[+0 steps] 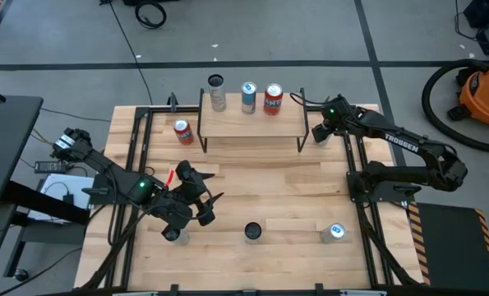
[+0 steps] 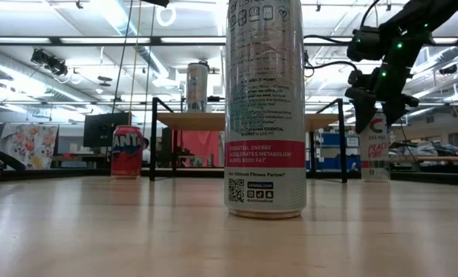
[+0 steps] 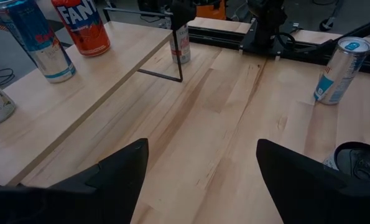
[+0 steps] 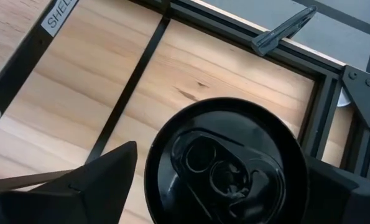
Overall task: Place canned beverage on shelf
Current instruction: Put the top white pink soda can on the shelf
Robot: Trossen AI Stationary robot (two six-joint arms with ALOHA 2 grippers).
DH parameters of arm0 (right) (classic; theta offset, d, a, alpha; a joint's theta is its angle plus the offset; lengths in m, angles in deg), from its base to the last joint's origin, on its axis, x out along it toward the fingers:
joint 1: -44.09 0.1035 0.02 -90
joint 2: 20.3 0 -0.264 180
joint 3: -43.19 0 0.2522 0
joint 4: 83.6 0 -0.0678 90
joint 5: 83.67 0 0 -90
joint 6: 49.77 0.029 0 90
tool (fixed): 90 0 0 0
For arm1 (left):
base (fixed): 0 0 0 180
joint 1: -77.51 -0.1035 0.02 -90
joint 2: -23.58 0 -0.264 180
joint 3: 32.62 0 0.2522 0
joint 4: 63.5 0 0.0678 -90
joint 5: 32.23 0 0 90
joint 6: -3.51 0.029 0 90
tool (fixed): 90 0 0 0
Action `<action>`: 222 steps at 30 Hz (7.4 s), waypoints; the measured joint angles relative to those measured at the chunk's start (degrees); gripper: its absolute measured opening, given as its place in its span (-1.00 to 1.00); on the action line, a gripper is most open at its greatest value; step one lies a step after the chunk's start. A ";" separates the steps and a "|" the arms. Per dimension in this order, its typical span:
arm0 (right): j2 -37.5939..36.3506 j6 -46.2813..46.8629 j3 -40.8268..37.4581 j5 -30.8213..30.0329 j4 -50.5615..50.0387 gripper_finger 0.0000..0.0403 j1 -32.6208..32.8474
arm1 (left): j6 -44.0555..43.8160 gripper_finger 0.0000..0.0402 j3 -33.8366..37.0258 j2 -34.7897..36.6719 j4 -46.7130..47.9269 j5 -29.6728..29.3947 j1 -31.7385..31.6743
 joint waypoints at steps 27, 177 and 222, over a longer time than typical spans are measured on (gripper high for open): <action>0.09 -5.44 9.19 -0.94 -3.51 0.32 -0.02 | -0.04 0.55 0.00 0.00 -0.20 0.00 0.00; 32.05 -8.87 57.99 8.73 -23.19 0.32 3.13 | 0.94 0.55 -0.01 0.01 -2.27 2.60 -0.04; 31.88 -9.96 55.85 9.46 -21.15 0.50 4.13 | 1.00 0.55 -0.01 -0.01 -2.73 2.60 -0.04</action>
